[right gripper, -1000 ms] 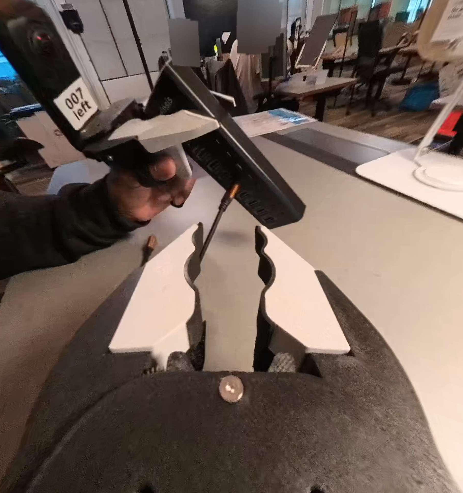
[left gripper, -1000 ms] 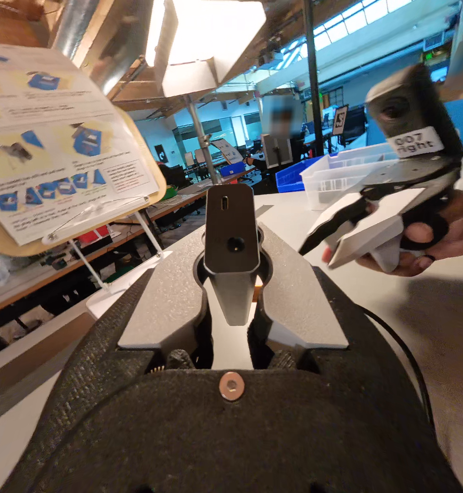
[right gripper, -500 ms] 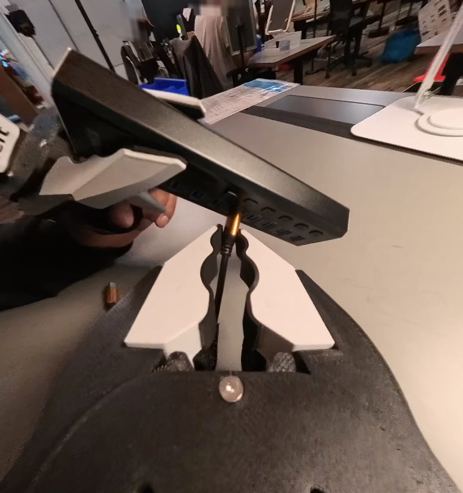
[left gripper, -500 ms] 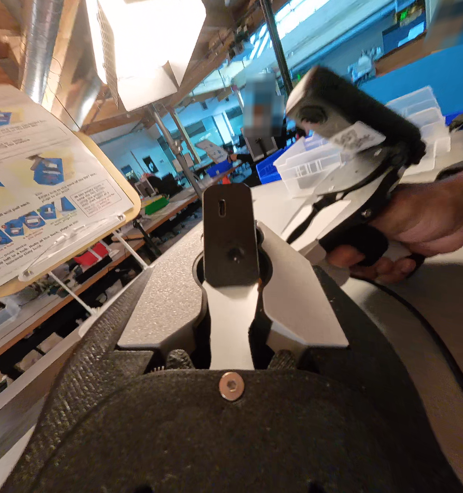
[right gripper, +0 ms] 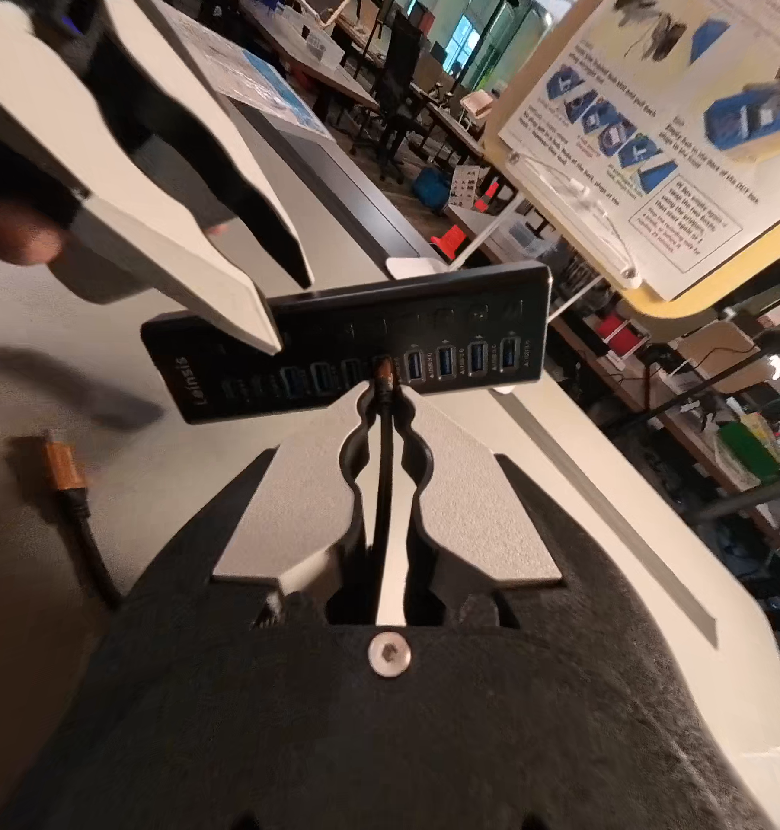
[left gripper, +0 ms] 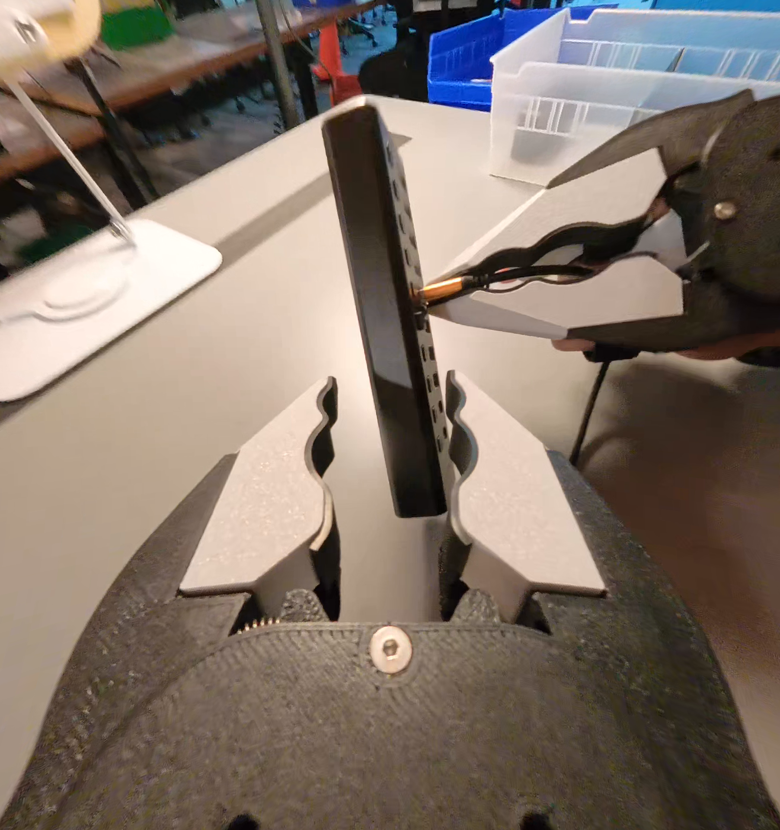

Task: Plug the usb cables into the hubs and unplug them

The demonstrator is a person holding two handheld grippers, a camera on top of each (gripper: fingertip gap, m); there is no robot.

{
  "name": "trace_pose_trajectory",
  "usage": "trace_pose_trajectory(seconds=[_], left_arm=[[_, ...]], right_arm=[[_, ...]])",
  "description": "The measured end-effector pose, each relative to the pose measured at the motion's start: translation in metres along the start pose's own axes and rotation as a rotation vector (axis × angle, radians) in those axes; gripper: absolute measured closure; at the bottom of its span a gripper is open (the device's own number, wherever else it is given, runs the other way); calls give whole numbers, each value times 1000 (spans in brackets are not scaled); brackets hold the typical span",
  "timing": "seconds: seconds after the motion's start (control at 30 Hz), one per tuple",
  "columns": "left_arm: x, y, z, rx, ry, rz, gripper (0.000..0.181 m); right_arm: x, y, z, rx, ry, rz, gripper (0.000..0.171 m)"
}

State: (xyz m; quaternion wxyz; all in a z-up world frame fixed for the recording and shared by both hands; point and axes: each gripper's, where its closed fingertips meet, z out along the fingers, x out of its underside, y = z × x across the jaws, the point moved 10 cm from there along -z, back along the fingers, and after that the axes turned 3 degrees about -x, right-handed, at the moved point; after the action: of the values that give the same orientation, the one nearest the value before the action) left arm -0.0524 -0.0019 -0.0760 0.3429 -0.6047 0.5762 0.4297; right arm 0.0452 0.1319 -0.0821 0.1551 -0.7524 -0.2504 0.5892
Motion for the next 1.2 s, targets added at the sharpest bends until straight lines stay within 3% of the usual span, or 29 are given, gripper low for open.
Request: trace_pose_trajectory(seconds=[0.23, 0.43, 0.57, 0.87, 1.03, 1.2], left_arm=[[6, -5, 7, 64, 23, -21, 132], [11, -7, 9, 43, 10, 15, 150], [8, -8, 8, -91, -3, 112, 150], [3, -3, -6, -282, -98, 278, 150], [3, -12, -3, -323, -101, 404, 149], [0, -9, -5, -313, -139, 361, 150]], right_arm=[[-17, 33, -4, 30, -86, -281, 166], [-23, 40, -6, 78, -101, -351, 165], [-23, 41, -5, 111, -63, -368, 164], [-27, 24, -11, -178, -116, 138, 143], [-27, 17, -13, -269, -132, 301, 163], [-30, 15, -17, -224, -146, 220, 165]])
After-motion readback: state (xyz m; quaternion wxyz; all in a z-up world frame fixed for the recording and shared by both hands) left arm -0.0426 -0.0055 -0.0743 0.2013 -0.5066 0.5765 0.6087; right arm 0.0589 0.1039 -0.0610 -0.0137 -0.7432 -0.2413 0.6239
